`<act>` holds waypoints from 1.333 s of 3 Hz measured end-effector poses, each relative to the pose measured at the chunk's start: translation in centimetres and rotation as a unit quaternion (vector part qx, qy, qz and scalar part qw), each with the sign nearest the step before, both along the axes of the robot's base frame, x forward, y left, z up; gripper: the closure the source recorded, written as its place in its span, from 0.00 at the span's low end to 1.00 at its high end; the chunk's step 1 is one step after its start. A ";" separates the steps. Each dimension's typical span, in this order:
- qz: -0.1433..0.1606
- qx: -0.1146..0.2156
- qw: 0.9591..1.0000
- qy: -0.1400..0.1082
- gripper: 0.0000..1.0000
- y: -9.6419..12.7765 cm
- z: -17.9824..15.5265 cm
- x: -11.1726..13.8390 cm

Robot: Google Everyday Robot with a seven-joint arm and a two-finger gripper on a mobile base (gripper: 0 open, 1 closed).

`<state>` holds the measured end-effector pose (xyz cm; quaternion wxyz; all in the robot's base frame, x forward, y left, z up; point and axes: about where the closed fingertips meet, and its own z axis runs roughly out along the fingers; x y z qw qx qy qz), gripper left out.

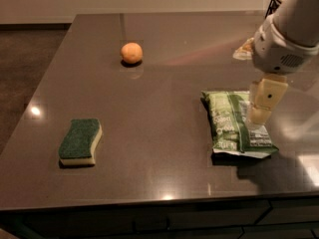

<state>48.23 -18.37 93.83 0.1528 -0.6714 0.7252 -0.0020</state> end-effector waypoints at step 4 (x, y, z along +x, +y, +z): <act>0.297 -0.111 0.948 0.036 0.00 0.5 -5.8 2.8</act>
Offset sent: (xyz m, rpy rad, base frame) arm 0.0272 0.0057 -0.0466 -0.2161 0.0501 0.6682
